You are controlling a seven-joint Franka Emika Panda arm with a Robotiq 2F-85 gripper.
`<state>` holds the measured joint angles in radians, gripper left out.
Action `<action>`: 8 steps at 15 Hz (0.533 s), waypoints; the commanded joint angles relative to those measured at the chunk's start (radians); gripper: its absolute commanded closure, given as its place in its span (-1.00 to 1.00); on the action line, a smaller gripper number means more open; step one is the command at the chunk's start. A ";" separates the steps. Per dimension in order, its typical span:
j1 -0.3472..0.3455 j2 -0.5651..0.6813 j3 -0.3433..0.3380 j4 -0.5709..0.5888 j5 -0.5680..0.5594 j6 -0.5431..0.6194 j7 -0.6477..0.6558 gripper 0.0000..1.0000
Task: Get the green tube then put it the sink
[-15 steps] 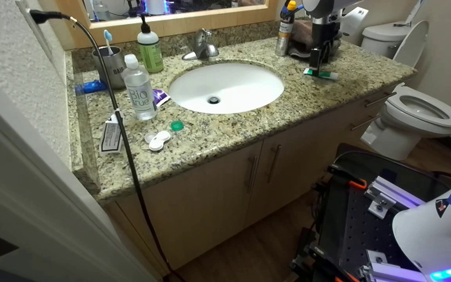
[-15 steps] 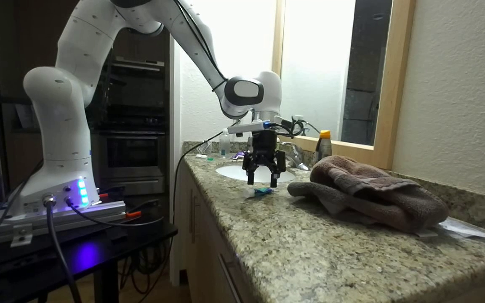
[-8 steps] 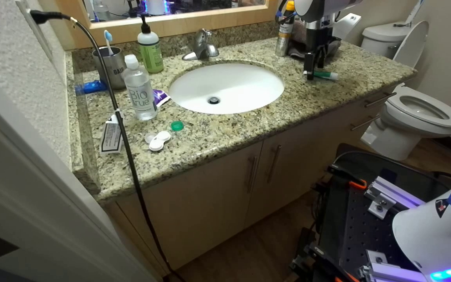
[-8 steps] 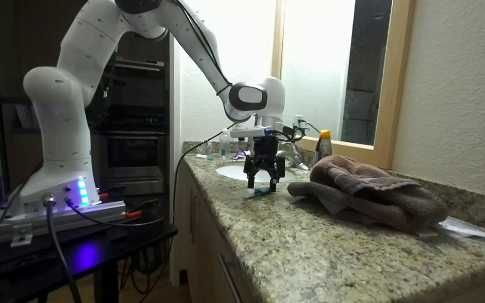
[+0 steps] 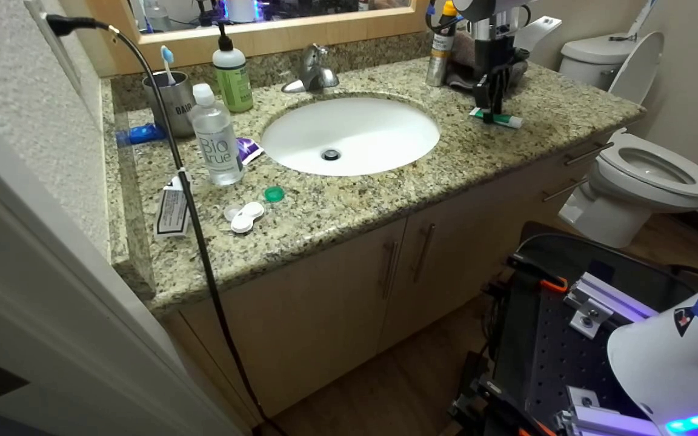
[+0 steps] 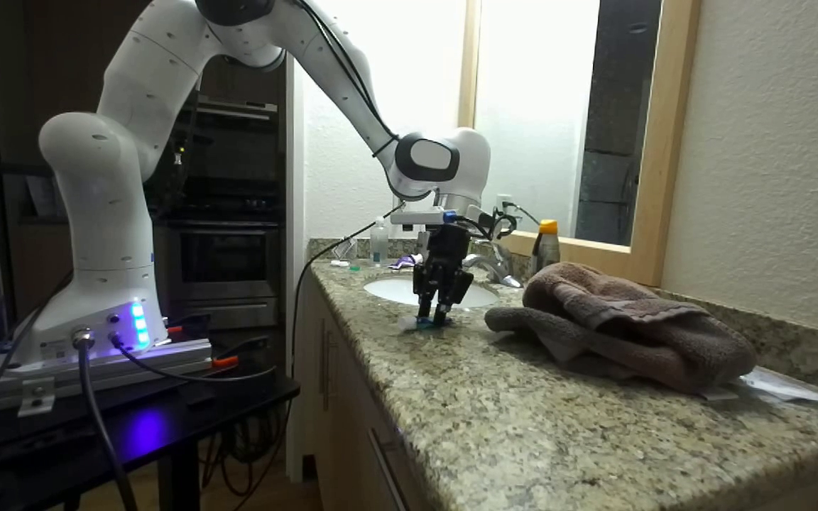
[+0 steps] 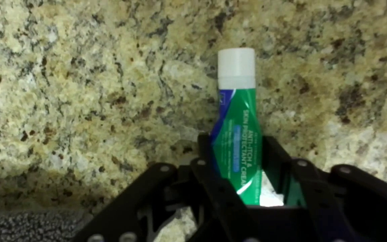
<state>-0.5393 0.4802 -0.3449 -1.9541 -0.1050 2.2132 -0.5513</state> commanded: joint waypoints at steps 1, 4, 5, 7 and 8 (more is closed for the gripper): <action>-0.038 0.072 0.018 0.071 0.022 -0.073 0.020 0.73; -0.042 0.072 0.024 0.091 0.022 -0.100 0.039 0.86; -0.036 0.044 0.028 0.077 0.022 -0.088 0.044 0.91; -0.029 -0.036 0.044 0.038 0.032 -0.053 0.014 0.94; -0.024 -0.081 0.052 0.017 0.035 -0.036 -0.003 0.91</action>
<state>-0.5543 0.4986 -0.3312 -1.8880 -0.0901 2.1380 -0.5207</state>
